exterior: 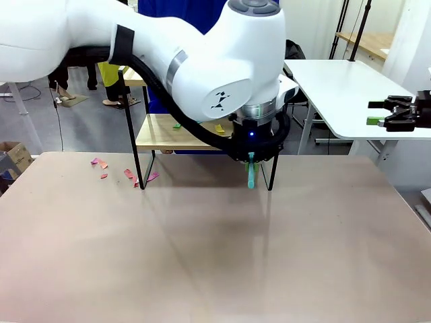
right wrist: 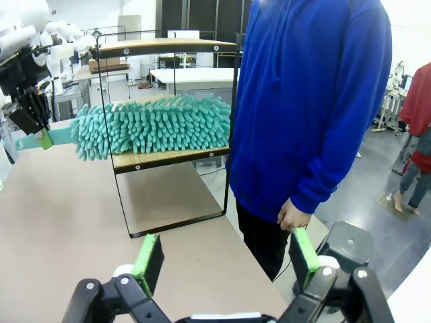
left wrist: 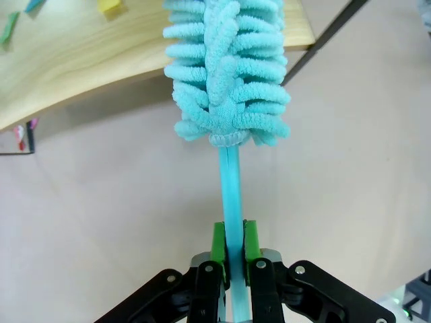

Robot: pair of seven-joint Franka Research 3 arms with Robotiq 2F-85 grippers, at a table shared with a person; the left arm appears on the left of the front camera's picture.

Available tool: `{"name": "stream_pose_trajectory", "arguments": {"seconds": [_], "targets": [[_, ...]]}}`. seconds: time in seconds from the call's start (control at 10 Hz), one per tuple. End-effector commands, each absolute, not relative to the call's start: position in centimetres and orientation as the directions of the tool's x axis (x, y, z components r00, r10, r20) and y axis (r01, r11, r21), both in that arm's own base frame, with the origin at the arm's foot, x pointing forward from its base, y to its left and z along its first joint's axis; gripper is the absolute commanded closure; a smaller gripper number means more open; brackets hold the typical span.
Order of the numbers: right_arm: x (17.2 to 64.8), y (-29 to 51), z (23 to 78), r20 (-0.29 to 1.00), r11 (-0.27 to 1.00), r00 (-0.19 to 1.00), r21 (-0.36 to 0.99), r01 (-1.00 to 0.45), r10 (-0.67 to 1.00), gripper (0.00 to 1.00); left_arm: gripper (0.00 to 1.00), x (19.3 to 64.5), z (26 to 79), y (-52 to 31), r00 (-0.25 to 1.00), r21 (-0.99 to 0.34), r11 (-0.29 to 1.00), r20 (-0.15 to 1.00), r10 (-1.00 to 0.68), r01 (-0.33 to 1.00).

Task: Clean the shelf.
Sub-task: Clean the specific section of the Shelf indicated by the human with the Duster.

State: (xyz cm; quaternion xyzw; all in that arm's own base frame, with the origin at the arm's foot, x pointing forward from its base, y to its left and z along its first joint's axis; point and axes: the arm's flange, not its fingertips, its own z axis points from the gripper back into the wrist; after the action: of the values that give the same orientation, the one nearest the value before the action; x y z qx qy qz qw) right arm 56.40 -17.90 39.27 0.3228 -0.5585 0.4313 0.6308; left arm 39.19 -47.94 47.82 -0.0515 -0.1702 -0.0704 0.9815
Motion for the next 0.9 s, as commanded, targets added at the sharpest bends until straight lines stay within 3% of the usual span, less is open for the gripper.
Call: {"name": "stream_pose_trajectory", "arguments": {"seconds": [0.0,0.8], "targets": [[56.5,-17.7,39.6,0.983,0.417,-0.002,-0.080,-0.906,0.185,0.00,0.87,38.1,46.6,-44.2,0.943,-0.087,0.989,0.322,-0.086,0.120],[56.5,-17.7,39.6,0.983,0.417,-0.002,-0.080,-0.906,0.185,0.00,0.87,39.8,45.5,-29.9,0.971,0.111,0.994,0.237,-0.008,-0.019]]}}
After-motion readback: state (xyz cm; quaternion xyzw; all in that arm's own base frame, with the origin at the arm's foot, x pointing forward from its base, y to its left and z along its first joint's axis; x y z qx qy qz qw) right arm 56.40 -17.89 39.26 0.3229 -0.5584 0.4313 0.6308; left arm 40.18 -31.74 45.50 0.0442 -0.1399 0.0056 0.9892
